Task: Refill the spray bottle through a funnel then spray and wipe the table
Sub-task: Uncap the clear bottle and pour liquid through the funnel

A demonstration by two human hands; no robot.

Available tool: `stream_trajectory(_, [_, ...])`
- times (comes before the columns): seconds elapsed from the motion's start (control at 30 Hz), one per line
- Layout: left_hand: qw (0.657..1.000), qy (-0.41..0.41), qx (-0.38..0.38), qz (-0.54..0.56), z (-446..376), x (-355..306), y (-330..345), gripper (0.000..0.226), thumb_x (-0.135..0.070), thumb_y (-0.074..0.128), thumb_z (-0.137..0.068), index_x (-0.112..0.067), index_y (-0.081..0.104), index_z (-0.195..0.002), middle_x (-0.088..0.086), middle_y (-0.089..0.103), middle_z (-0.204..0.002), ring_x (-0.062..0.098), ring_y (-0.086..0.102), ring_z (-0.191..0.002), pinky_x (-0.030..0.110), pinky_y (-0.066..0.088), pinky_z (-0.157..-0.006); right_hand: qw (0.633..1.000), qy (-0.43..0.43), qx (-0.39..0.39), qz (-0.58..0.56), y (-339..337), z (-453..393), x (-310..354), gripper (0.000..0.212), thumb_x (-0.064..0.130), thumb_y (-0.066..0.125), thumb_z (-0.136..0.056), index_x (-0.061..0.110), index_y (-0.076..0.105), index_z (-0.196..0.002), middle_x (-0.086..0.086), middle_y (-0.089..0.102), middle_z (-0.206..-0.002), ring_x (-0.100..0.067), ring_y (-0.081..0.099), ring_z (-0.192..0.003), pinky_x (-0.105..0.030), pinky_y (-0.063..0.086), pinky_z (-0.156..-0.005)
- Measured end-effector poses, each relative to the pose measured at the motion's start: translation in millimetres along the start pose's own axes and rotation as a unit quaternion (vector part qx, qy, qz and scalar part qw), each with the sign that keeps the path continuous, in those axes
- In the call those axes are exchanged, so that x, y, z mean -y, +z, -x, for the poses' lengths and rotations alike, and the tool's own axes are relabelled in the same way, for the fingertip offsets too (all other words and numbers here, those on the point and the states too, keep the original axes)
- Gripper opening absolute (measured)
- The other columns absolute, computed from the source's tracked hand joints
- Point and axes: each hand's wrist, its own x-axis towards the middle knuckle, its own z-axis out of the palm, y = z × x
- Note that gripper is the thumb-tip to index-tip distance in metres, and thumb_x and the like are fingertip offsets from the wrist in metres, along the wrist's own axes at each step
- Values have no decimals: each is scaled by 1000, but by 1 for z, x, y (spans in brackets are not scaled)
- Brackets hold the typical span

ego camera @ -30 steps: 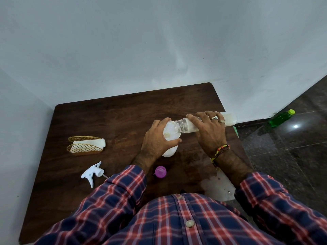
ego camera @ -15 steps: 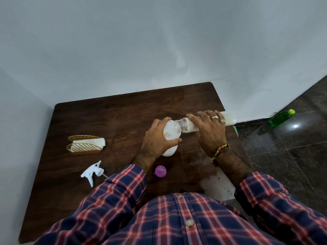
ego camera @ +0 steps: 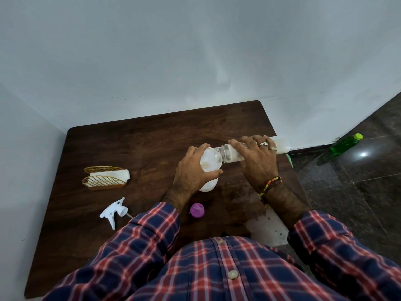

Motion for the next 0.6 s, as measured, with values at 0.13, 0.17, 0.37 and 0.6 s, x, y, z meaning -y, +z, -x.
stream_trajectory(0.13, [1000,0,-3,0,2,0,-1,87,-59,78,-68,-30,42,-141,-5,49,-130,12,52,-112,26,44,-85,1000,2,8,-1,-1,0,1,53,13,69,-78,29,59,-128,-4,65,-118,-32,57,-114,-55,34,-107])
stream_trajectory(0.17, [1000,0,-5,2,2,0,-1,86,-59,78,-68,-30,43,-141,-5,49,-130,12,52,-112,27,44,-86,1000,3,7,-1,-1,0,1,53,13,68,-79,29,59,-128,-4,65,-118,-32,57,-114,-55,34,-107])
stream_trajectory(0.37, [1000,4,-7,4,2,-2,-2,86,-59,77,-68,-30,43,-141,-5,49,-130,12,52,-112,29,46,-87,1000,2,-2,0,-2,0,1,51,13,68,-78,30,60,-126,-2,66,-116,-32,58,-112,-54,35,-106])
stream_trajectory(0.6, [1000,4,-9,7,1,-2,-1,86,-57,79,-67,-29,44,-141,-5,50,-130,12,52,-113,25,42,-85,1000,0,-5,2,1,-1,-1,52,13,69,-78,30,59,-126,-2,65,-116,-32,58,-112,-55,35,-106])
